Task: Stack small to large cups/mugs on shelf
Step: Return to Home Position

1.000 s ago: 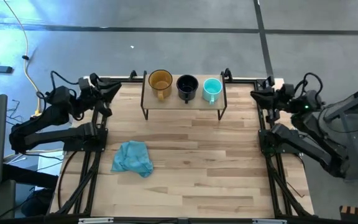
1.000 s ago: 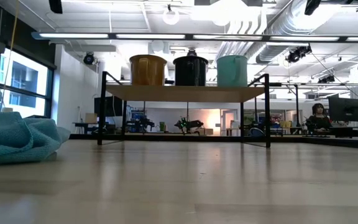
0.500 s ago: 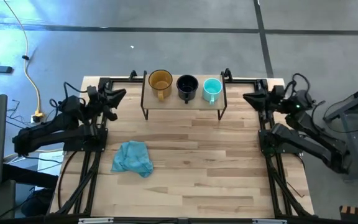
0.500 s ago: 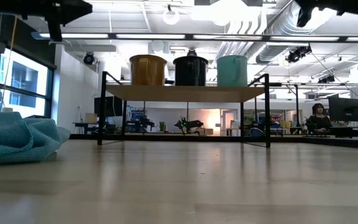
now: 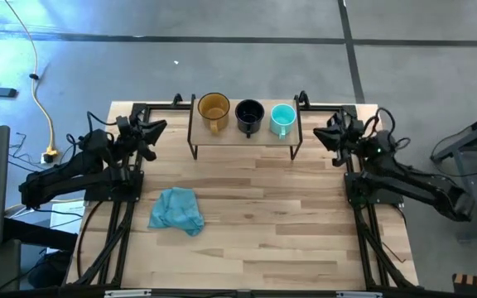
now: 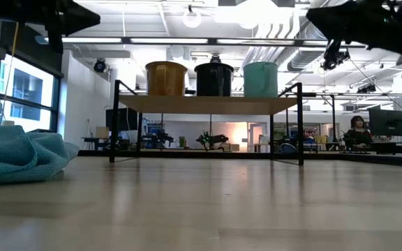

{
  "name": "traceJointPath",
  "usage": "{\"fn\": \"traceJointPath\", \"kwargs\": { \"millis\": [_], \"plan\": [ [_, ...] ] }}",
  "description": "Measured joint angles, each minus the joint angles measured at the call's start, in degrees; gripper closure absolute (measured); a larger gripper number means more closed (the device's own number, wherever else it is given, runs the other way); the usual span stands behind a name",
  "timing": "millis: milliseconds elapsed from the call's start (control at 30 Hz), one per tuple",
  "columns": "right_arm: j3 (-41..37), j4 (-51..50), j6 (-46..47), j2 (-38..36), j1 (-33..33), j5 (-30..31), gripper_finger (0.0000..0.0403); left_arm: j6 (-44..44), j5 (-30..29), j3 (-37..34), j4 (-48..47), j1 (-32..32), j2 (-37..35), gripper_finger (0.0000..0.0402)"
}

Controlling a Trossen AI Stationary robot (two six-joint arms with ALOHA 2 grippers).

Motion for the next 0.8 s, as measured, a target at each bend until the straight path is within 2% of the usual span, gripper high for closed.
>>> {"fn": "traceJointPath", "kwargs": {
  "millis": [100, 433, 800],
  "plan": [
    [-2.79, 5.40, 0.69, 0.73, 2.49, 3.39, 0.0379, -0.79, -0.30, 0.00, -1.67, 0.02, 0.04, 0.0364],
    [-3.02, 4.92, -2.91, 1.44, 11.51, 8.72, 0.0379, -2.28, -0.29, 0.00, -4.08, 0.02, 0.04, 0.0364],
    [-3.09, 2.63, -6.61, 3.08, 19.28, 12.51, 0.0379, -4.27, 3.17, 0.00, -4.51, 0.00, 0.04, 0.0364]
  ]
}}
